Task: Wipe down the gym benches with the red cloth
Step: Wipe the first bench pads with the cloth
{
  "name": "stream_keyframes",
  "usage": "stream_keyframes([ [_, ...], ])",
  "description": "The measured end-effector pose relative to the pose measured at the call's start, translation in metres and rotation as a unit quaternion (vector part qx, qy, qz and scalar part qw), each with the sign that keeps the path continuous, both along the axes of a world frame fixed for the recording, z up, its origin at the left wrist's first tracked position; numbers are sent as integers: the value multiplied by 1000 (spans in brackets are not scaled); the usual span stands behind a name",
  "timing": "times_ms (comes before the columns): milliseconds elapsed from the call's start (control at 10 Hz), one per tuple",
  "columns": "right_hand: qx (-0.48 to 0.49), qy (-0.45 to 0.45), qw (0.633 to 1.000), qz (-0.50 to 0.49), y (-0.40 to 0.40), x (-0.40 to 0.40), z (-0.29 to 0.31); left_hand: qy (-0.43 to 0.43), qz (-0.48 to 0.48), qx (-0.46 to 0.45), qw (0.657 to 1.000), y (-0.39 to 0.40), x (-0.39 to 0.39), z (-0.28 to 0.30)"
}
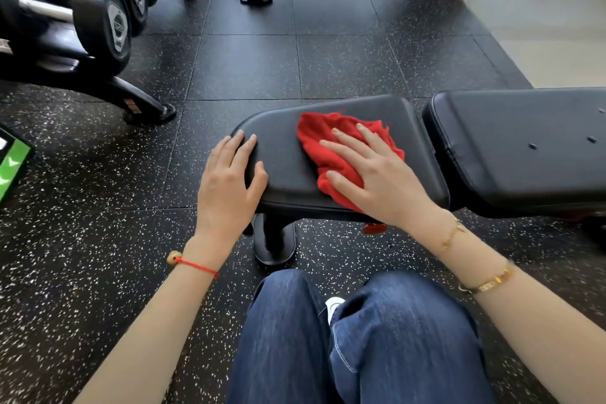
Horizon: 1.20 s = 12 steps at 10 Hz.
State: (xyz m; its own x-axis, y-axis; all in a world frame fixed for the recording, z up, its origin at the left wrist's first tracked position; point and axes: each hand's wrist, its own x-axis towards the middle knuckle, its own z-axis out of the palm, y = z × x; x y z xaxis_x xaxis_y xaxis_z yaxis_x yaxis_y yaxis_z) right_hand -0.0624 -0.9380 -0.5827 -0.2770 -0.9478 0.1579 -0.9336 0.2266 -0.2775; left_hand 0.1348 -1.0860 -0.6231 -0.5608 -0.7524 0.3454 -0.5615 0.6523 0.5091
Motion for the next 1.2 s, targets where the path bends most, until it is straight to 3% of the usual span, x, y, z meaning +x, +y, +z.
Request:
stream_keyframes([
  [200,47,12,982,-182,-27,-64,4,4,5,4,1000,2,0,0],
  [300,67,3,985,-161,-59,-54,5,2,4,6,1000,2,0,-1],
  [500,23,19,1000,6,-26,0,2,3,-1,12,1000,2,0,3],
  [600,29,26,999,10,-9,-17,3,3,0,13,1000,4,3,6],
  [800,59,24,996,-55,-75,-23,6,-2,-12,-27,1000,10,19,6],
  [1000,22,19,996,80,-64,35,1,8,-27,-40,999,12,22,5],
  [1100,6,20,997,73,-32,19,0,9,-29,-41,999,12,23,5],
  [1200,9,25,1000,-4,-21,-22,-1,4,-30,-42,999,11,23,7],
])
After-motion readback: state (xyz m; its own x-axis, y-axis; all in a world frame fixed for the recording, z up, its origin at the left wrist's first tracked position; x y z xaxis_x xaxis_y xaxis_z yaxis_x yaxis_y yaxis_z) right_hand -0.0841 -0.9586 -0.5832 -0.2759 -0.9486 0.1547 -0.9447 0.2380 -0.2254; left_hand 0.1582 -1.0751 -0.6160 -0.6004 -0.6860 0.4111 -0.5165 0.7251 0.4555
